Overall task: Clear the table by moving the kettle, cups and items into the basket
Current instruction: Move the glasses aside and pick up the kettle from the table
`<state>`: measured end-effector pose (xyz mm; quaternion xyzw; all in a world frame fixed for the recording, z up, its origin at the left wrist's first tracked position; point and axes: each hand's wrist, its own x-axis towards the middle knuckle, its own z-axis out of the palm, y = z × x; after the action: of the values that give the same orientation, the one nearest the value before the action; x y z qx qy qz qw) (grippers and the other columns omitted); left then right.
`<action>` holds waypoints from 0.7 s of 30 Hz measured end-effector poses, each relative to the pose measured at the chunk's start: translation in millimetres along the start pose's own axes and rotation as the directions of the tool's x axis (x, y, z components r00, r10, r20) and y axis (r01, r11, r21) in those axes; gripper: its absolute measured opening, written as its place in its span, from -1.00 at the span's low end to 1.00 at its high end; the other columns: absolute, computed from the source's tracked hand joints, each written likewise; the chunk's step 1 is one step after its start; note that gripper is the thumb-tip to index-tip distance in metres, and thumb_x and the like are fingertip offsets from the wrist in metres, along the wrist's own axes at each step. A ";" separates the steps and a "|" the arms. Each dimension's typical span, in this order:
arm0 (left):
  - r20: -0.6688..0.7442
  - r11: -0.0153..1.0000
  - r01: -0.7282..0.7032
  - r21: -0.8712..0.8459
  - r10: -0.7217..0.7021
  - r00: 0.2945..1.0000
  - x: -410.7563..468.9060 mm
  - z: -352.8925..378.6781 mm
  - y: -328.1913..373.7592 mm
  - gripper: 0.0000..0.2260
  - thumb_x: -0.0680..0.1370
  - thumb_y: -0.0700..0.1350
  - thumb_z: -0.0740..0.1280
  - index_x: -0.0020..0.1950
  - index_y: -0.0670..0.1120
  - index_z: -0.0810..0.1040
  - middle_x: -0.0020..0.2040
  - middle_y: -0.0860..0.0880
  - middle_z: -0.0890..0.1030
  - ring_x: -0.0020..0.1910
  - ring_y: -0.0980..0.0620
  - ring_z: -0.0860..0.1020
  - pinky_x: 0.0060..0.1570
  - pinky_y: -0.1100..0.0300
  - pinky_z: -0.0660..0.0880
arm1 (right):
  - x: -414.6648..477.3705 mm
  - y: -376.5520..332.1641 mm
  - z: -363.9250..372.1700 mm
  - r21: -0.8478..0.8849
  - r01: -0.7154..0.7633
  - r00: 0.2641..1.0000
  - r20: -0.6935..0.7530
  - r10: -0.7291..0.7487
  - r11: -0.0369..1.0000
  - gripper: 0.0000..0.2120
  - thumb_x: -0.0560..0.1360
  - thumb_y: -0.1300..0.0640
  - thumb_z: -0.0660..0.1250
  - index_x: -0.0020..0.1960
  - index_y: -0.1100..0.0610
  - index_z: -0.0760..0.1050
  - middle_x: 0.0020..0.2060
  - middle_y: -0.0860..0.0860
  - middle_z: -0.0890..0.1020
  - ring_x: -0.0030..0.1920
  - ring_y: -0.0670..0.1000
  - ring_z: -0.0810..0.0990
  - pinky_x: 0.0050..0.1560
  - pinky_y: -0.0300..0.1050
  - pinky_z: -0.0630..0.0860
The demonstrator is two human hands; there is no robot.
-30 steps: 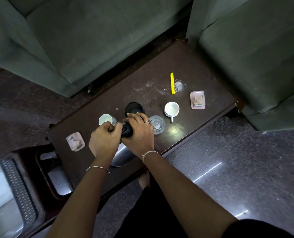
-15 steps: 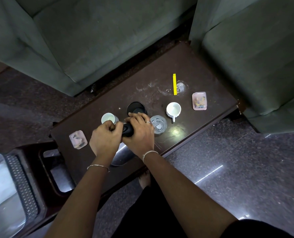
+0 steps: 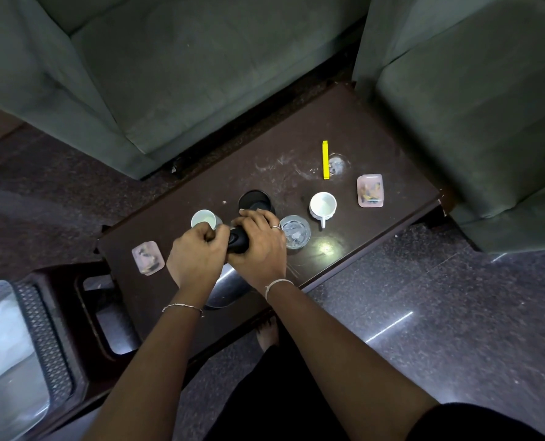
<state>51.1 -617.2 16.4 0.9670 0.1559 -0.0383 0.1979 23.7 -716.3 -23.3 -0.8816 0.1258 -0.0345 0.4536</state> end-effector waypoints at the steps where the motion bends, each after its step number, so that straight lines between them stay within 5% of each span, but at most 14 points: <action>1: 0.000 1.000 -0.006 0.000 0.006 1.000 0.0 -0.7 0.3 -0.63 0.38 0.14 0.16 -0.36 -0.17 0.37 -0.45 -0.09 0.46 -0.34 -0.14 0.49 -0.33 0.10 0.37 | -0.1 -0.6 -0.5 0.001 -0.001 1.000 0.000 0.001 1.000 -0.61 0.24 -0.01 0.43 0.06 0.02 0.59 0.22 -0.16 0.56 0.34 0.00 0.37 0.17 0.12 0.44; 21: 0.013 0.998 0.007 -0.067 -0.007 1.000 0.4 -3.1 -10.6 -0.62 0.35 0.17 0.13 -0.38 -0.16 0.34 -0.48 -0.07 0.41 -0.39 -0.07 0.44 -0.38 0.14 0.33 | -3.8 -6.3 2.5 -0.024 0.005 1.000 0.026 -0.005 1.000 -0.60 0.25 -0.07 0.42 0.07 0.00 0.57 0.23 -0.17 0.54 0.35 -0.02 0.34 0.20 0.12 0.42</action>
<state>48.1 -606.6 15.2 0.9590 0.1593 -0.0397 0.2311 21.7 -709.9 -19.5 -0.8876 0.1181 -0.0227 0.4445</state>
